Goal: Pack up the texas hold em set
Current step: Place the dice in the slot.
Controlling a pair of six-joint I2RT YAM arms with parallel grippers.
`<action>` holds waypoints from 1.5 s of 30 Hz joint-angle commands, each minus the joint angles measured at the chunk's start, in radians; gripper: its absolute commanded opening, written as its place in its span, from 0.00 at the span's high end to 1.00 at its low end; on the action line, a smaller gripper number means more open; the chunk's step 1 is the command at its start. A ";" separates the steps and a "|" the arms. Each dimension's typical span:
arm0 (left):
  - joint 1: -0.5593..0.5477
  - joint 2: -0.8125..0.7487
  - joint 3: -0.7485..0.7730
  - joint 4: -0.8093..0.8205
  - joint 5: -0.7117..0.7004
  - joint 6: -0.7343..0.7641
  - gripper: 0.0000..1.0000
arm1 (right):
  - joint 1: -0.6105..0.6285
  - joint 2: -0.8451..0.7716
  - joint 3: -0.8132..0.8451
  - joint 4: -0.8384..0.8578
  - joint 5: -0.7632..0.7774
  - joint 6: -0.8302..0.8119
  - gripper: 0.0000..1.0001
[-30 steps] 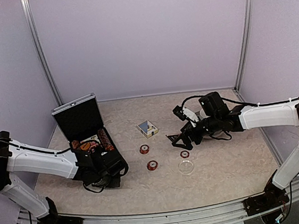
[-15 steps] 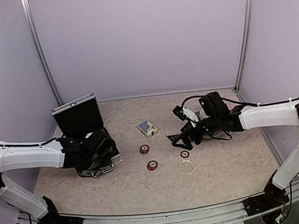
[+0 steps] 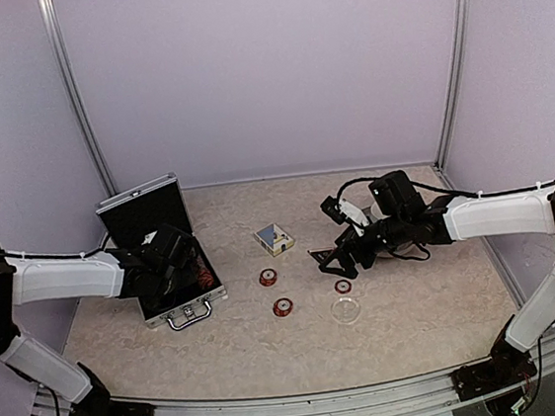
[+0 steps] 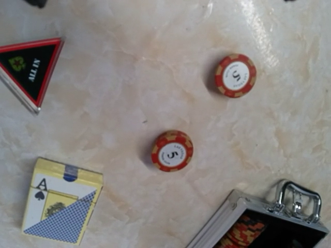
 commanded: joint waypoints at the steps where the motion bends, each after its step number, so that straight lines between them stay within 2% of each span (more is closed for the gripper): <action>1: 0.042 0.041 -0.013 0.094 -0.005 0.035 0.87 | -0.004 0.009 0.004 -0.004 -0.015 0.003 0.01; 17: 0.117 0.195 0.030 0.207 0.053 0.076 0.87 | -0.004 0.014 0.007 -0.006 -0.017 0.001 0.01; 45: 0.154 0.277 0.054 0.239 0.070 0.095 0.87 | -0.005 0.024 0.008 -0.007 -0.020 0.001 0.01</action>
